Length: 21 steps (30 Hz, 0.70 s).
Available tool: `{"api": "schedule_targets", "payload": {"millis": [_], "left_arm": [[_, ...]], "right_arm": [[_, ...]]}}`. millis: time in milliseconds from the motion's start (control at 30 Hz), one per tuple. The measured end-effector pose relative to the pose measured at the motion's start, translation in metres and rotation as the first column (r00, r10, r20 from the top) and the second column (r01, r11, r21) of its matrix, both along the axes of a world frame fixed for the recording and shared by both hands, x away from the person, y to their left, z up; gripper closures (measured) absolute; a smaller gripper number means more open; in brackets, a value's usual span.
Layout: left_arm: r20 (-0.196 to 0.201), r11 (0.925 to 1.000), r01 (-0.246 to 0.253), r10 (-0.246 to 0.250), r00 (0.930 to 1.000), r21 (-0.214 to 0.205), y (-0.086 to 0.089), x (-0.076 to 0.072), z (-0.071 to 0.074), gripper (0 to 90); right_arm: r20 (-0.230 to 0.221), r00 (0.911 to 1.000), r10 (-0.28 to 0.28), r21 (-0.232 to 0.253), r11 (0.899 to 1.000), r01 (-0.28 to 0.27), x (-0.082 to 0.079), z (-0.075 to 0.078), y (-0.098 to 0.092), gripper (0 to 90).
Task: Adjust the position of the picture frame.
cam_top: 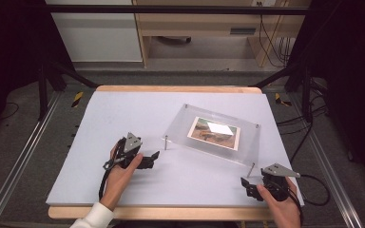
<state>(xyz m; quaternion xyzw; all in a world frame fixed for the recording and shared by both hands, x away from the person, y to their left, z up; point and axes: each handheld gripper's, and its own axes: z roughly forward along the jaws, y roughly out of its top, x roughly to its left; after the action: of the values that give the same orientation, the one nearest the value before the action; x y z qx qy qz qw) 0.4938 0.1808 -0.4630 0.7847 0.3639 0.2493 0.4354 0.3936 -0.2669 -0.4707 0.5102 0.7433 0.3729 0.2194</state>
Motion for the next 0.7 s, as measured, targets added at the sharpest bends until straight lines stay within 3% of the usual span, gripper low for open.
{"api": "schedule_targets", "payload": {"millis": [100,267,500,700], "left_arm": [[0.017,0.9999,-0.008,0.008,0.9998,-0.013,0.0,-0.001,0.001,7.5],[0.011,0.9994,0.001,-0.001,0.9999,-0.035,-0.001,-0.002,0.0,7.5],[0.002,0.9993,0.008,-0.008,1.0,-0.037,-0.004,-0.004,0.001,7.6],[-0.01,0.9989,0.008,-0.009,0.9999,-0.045,-0.006,-0.006,0.001,7.6]], "right_arm": [[0.014,0.9999,0.004,-0.037,0.999,-0.003,-0.002,-0.003,0.003,15.5],[0.034,0.9991,0.025,-0.067,0.998,-0.022,-0.002,-0.007,0.004,17.0],[0.038,0.9992,-0.014,-0.024,1.0,0.015,-0.001,-0.011,0.002,21.7],[0.043,0.9983,-0.039,0.069,0.997,0.036,0.006,-0.014,-0.001,24.4]]}}
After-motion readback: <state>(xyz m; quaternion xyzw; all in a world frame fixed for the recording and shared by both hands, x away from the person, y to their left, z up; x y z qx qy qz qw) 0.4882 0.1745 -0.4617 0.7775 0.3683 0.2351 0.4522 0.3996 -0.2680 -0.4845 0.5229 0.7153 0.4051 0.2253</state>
